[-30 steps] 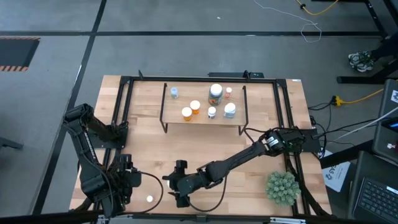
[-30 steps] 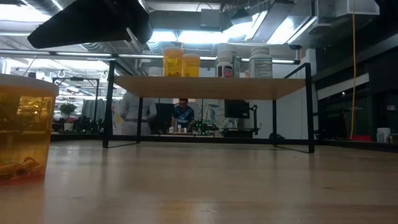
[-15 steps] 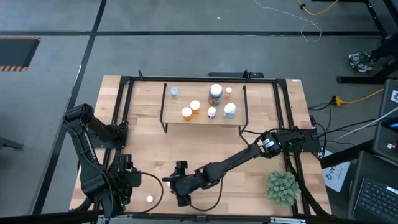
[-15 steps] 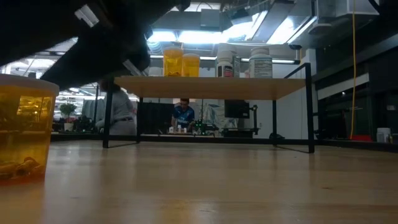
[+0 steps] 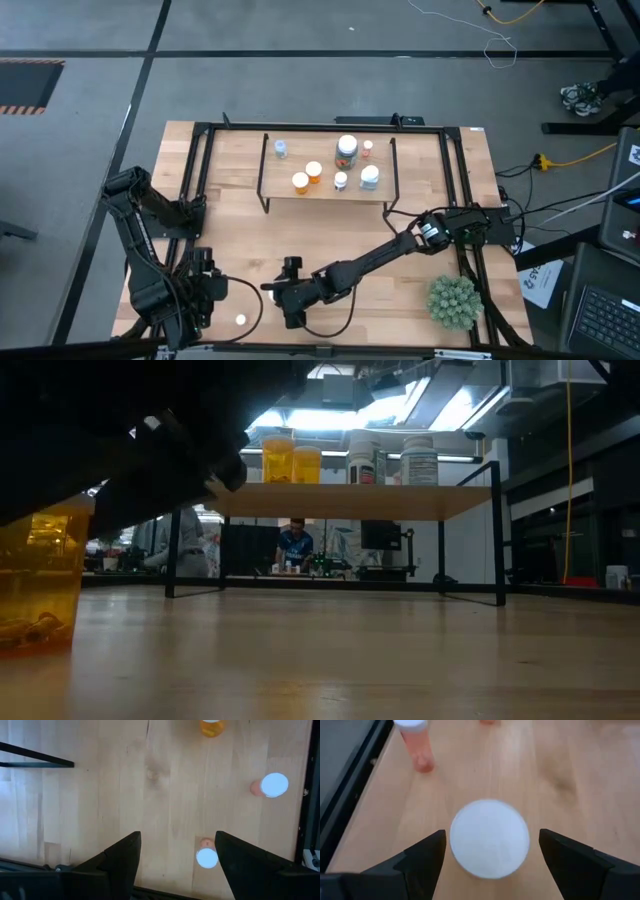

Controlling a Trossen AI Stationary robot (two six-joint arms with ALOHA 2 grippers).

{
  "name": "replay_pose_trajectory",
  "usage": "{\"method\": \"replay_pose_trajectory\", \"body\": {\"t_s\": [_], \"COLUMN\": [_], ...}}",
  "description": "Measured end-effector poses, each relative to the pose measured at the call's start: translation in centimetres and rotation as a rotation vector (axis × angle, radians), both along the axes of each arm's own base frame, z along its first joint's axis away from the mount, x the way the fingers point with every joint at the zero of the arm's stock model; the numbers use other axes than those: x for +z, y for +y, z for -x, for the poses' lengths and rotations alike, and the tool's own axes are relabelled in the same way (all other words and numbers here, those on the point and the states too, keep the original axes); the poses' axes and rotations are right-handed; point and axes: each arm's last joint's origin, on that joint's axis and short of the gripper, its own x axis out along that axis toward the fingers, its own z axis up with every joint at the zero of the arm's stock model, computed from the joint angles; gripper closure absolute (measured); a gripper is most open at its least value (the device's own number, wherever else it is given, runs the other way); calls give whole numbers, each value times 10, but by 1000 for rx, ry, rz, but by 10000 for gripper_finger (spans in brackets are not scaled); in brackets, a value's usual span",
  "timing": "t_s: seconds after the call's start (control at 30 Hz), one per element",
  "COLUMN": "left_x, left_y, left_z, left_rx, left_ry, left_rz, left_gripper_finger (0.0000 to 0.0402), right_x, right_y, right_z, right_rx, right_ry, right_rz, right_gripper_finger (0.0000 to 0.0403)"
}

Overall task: Pick and place medicine bottles onto shelf by color
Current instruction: Put the orange pill bottle on the shelf

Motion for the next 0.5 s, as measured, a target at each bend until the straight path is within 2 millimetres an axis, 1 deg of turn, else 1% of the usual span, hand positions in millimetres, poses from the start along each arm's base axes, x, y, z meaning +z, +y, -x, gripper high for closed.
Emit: {"method": "replay_pose_trajectory", "body": {"t_s": [0.27,0.37,0.5], "left_x": [0,0,0], "left_y": [0,0,0], "left_z": [0,0,0], "left_rx": [0,0,0], "left_ry": [-1,-1,-1], "left_rz": [0,0,0], "left_gripper_finger": [151,151,151], "right_x": [1,0,0], "right_y": [-1,-2,-1], "right_z": [-1,-1,-1], "right_rx": [-15,-17,-17], "right_ry": [-13,-9,-8], "right_rz": [12,12,12], "right_gripper_finger": [86,103,135]}}
